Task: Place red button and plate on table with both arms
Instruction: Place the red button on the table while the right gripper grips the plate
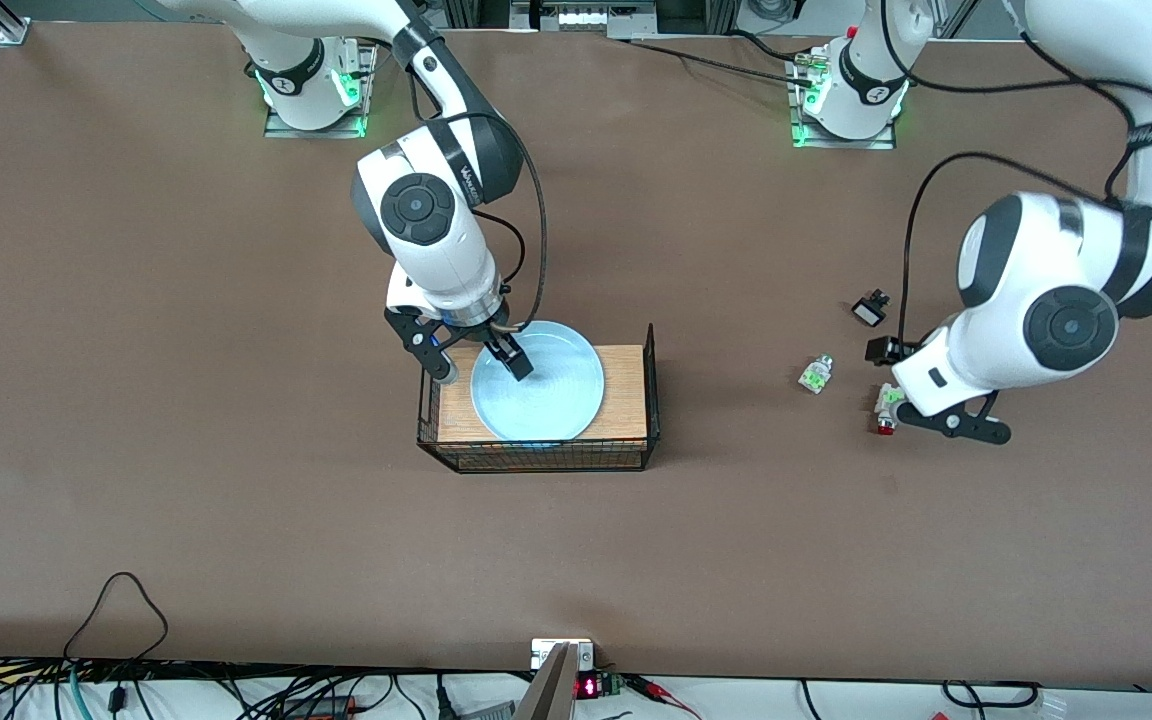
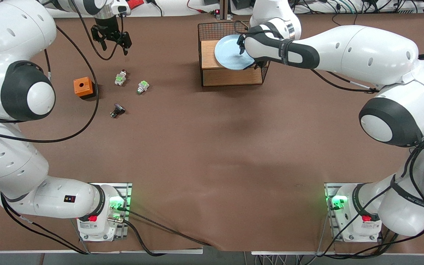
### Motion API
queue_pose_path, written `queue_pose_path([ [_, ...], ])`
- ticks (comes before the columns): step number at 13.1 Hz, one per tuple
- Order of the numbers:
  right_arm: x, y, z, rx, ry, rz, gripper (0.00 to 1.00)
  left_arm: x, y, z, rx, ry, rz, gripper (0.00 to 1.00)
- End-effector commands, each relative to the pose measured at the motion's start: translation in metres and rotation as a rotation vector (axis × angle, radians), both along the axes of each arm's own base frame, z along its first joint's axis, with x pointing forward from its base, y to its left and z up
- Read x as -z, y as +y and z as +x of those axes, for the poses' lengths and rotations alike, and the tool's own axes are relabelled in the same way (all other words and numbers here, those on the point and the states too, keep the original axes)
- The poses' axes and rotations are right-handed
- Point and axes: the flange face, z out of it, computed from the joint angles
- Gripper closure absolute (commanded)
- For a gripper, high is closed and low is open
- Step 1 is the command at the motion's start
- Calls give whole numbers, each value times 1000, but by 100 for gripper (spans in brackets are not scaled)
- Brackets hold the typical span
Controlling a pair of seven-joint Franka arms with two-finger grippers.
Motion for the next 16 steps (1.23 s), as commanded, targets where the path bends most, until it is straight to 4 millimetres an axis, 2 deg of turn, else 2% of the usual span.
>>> queue_pose_path([
  [1, -1, 4, -4, 17, 7, 9, 5, -64, -6, -20, -50, 0, 19, 0],
  [4, -2, 4, -5, 11, 11, 6, 26, -140, 4, -39, -86, -66, 7, 0],
  [5, -2, 4, -6, 11, 12, 6, 31, -161, 13, -49, -111, -91, -25, 0],
  [7, -3, 4, -8, 17, 14, 8, 35, -189, 31, -66, -132, -134, -50, 0],
  [8, -3, 4, -8, 16, 20, 5, 41, -196, 44, -76, -136, -143, -52, 0],
  [10, -7, 3, -10, 16, 28, 3, 47, -193, 65, -94, -86, -179, -61, 0],
  [13, -12, 1, -12, 12, 42, -1, 54, -189, 70, -100, -90, -187, -61, 0],
  [15, -12, 1, -13, 9, 51, -4, 60, -179, 74, -106, -101, -207, -61, 0],
  [16, -11, 3, -15, 5, 54, -6, 62, -185, 73, -114, -92, -240, -63, 0],
])
